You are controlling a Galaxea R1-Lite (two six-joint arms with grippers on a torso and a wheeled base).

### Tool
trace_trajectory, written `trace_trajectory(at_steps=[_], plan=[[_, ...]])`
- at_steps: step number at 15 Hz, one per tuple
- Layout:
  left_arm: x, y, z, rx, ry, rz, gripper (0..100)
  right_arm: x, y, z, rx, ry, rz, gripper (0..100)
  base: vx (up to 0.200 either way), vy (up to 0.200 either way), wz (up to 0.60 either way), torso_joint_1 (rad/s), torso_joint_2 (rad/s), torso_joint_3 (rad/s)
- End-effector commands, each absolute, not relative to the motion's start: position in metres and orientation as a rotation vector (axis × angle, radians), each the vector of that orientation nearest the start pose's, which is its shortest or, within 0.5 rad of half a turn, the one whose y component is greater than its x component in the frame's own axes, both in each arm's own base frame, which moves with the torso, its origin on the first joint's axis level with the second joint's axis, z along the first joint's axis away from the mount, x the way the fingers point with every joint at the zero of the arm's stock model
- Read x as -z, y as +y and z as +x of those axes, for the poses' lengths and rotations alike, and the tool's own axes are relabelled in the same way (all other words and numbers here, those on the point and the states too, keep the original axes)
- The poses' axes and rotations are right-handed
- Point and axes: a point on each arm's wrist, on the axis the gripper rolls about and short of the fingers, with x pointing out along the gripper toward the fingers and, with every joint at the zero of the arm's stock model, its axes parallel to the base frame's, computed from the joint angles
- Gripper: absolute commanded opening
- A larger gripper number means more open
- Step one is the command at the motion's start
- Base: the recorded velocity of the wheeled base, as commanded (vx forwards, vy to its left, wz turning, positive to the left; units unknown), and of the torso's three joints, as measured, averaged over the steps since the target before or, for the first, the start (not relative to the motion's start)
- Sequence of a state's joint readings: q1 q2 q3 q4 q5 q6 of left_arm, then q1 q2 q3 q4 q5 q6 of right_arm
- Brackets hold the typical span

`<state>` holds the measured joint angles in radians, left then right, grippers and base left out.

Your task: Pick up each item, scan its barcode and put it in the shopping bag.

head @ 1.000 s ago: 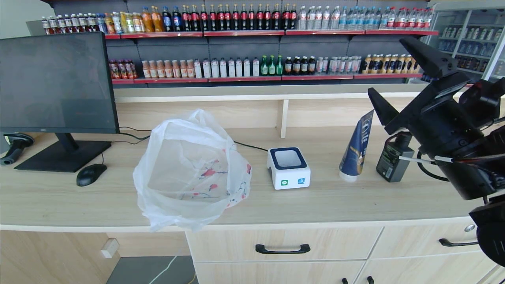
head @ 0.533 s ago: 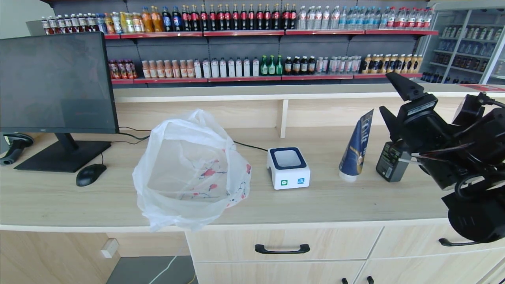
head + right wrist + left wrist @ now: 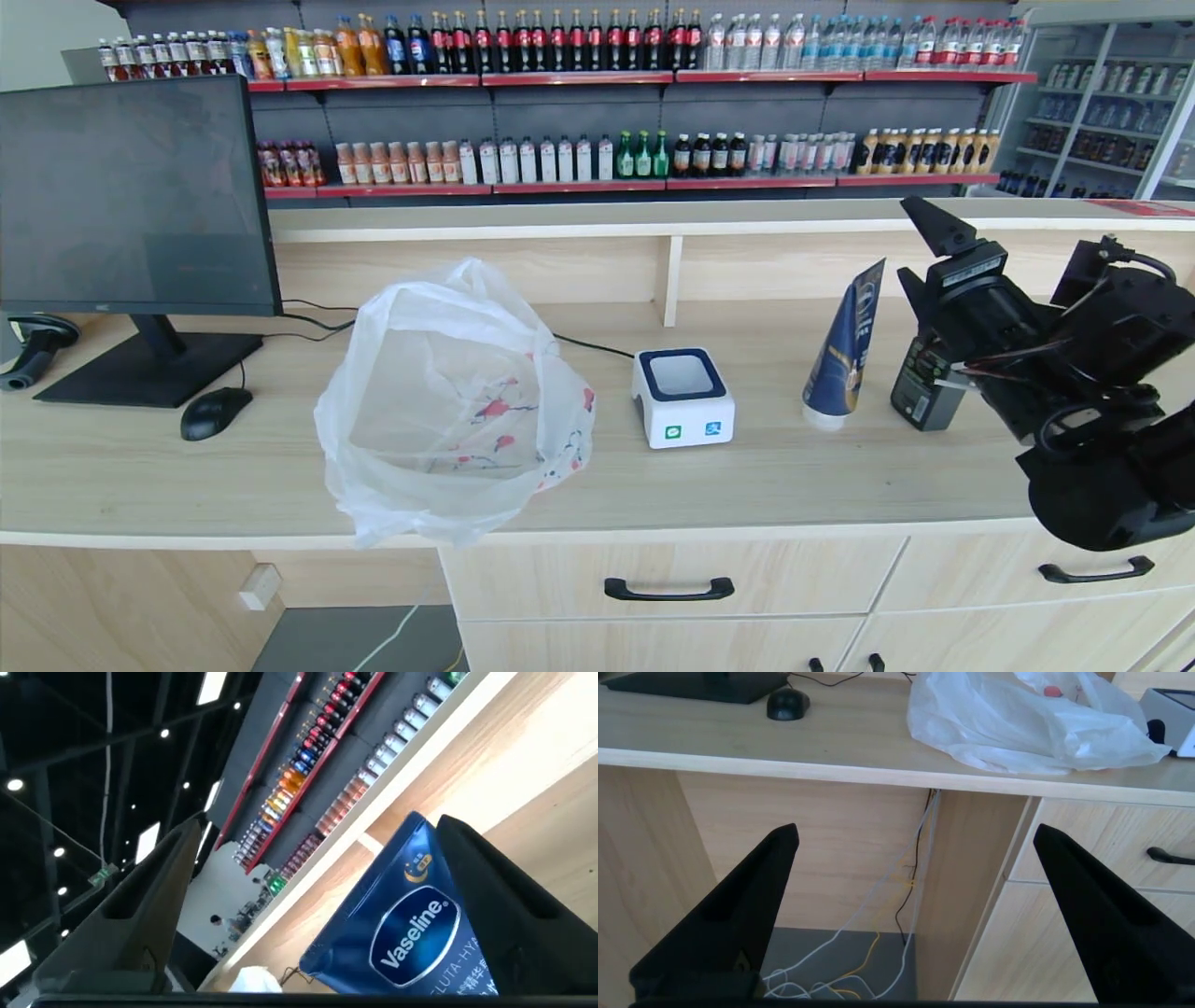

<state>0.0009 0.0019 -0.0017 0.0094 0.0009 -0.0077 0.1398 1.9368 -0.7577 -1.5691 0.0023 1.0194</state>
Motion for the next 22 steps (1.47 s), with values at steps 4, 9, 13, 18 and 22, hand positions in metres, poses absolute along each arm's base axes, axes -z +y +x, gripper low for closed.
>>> trace_trajectory(at_steps=[4,9,13,18,22], plan=[[-0.075,0.0,-0.023,-0.003,0.009,-0.008,100,-0.173,0.047,0.347,-0.306,-0.259,1.03,100,0.0,0.0,0.0,0.0,0.0,0.0],[-0.075,0.0,-0.023,-0.002,0.009,-0.008,100,-0.167,0.048,0.353,-0.3,-0.247,1.03,100,0.0,0.0,0.0,0.0,0.0,0.0],[-0.075,0.0,-0.023,-0.003,0.009,-0.008,100,-0.165,0.049,0.354,-0.3,-0.241,1.03,100,0.0,0.0,0.0,0.0,0.0,0.0],[-0.075,0.0,-0.023,-0.002,0.009,-0.008,100,-0.167,0.05,0.355,-0.306,-0.248,1.032,100,0.0,0.0,0.0,0.0,0.0,0.0],[-0.075,0.0,-0.023,-0.003,0.009,-0.008,100,-0.165,0.062,0.353,-0.334,-0.224,1.04,100,0.0,0.0,0.0,0.0,0.0,0.0]])
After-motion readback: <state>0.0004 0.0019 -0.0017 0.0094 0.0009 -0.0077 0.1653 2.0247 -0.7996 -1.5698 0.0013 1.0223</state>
